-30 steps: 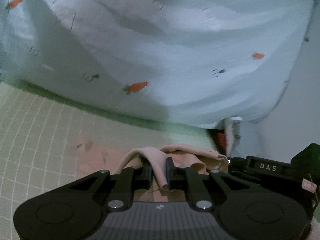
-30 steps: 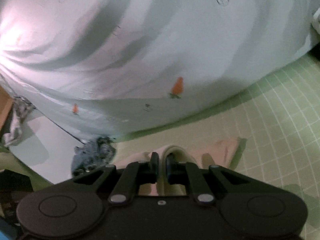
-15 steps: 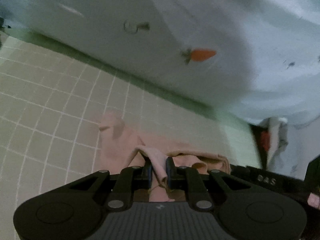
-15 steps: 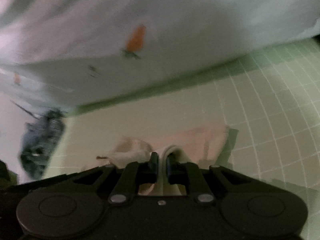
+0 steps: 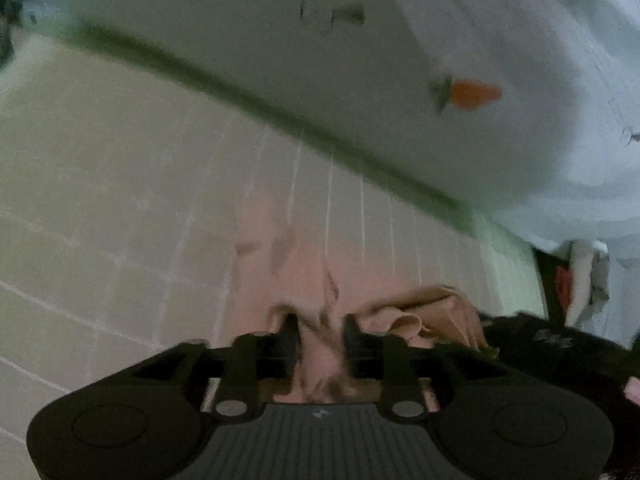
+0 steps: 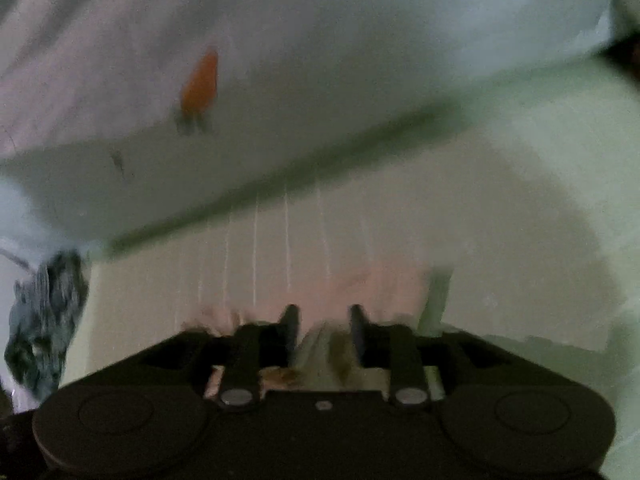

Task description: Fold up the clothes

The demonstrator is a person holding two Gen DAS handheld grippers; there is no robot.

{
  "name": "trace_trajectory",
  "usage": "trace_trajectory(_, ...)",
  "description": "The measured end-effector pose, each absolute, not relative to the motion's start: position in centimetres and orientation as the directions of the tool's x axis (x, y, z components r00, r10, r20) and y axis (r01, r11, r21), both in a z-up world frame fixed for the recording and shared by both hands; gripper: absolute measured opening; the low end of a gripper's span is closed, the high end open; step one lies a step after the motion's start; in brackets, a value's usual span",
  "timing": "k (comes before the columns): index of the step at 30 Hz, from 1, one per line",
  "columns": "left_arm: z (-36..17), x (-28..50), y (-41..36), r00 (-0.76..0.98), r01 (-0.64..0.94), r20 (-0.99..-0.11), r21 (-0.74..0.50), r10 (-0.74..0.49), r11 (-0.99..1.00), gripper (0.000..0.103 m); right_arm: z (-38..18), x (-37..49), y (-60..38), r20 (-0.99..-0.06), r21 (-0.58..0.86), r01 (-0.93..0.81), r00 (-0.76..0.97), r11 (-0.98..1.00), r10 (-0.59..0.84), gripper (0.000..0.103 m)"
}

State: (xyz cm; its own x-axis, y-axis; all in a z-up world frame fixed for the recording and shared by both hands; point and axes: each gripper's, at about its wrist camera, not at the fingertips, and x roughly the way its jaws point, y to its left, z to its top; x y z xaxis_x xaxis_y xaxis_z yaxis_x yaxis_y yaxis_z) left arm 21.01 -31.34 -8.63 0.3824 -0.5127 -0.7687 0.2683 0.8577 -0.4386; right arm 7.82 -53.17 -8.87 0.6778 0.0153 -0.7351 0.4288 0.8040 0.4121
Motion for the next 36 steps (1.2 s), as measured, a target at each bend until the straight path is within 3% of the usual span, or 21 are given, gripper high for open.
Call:
trace_trajectory(2, -6.9, 20.6, -30.5, 0.451, 0.277, -0.746, -0.404, -0.490, 0.872, 0.079, -7.2, 6.6, -53.6, -0.704, 0.386, 0.430, 0.709, 0.816, -0.041, 0.041)
trace_trajectory(5, -5.4, 19.9, -29.0, 0.509, 0.273, -0.728, -0.369, -0.459, 0.888, 0.085, -6.0, 4.4, -53.7, -0.683, 0.339, 0.443, 0.722, 0.830, -0.107, 0.053)
trace_trajectory(9, -6.8, 18.9, -28.5, 0.470, 0.238, -0.784, -0.329, -0.405, 0.914, 0.086, -7.5, 2.1, -52.6, -0.715, 0.339, 0.430, 0.696, 0.837, -0.068, 0.065)
trace_trajectory(14, -9.7, 17.4, -30.0, 0.363, 0.264, -0.838, -0.326, -0.407, 0.908, 0.086, -10.6, 1.6, -50.6, -0.775, 0.374, 0.415, 0.631, 0.829, 0.034, 0.070)
trace_trajectory(22, -12.6, 17.9, -30.8, 0.321, 0.280, -0.839, -0.359, -0.439, 0.890, 0.084, -12.9, 4.2, -50.1, -0.815, 0.373, 0.437, 0.576, 0.819, 0.064, 0.074)
trace_trajectory(25, -13.2, 18.7, -30.5, 0.323, 0.269, -0.820, -0.398, -0.472, 0.877, 0.075, -13.2, 5.0, -50.1, -0.816, 0.375, 0.432, 0.573, 0.820, 0.071, 0.073)
trace_trajectory(27, -13.6, 19.2, -30.9, 0.319, 0.275, -0.809, -0.420, -0.494, 0.865, 0.064, -13.2, 5.6, -49.8, -0.810, 0.360, 0.425, 0.583, 0.830, 0.053, 0.057)
trace_trajectory(28, -13.7, 19.3, -31.0, 0.315, 0.280, -0.803, -0.431, -0.506, 0.858, 0.061, -13.2, 6.1, -49.6, -0.810, 0.345, 0.425, 0.585, 0.837, 0.037, 0.055)
trace_trajectory(29, -13.9, 19.3, -31.0, 0.311, 0.288, -0.797, -0.441, -0.518, 0.850, 0.057, -13.2, 6.5, -49.4, -0.812, 0.330, 0.423, 0.583, 0.844, 0.024, 0.042)
trace_trajectory(30, -14.0, 19.4, -31.0, 0.310, 0.288, -0.791, -0.450, -0.527, 0.845, 0.046, -13.0, 6.6, -49.2, -0.814, 0.316, 0.426, 0.580, 0.847, 0.012, 0.025)
trace_trajectory(33, -14.1, 19.2, -30.5, 0.303, 0.255, -0.767, -0.506, -0.565, 0.824, 0.021, -12.0, 6.3, -48.7, -0.811, 0.298, 0.410, 0.584, 0.862, 0.002, 0.016)
trace_trajectory(36, -12.8, 18.1, -29.6, 0.312, 0.256, -0.740, -0.539, -0.596, 0.803, 0.020, -10.4, 4.8, -47.9, -0.792, 0.295, 0.403, 0.610, 0.866, -0.015, 0.015)
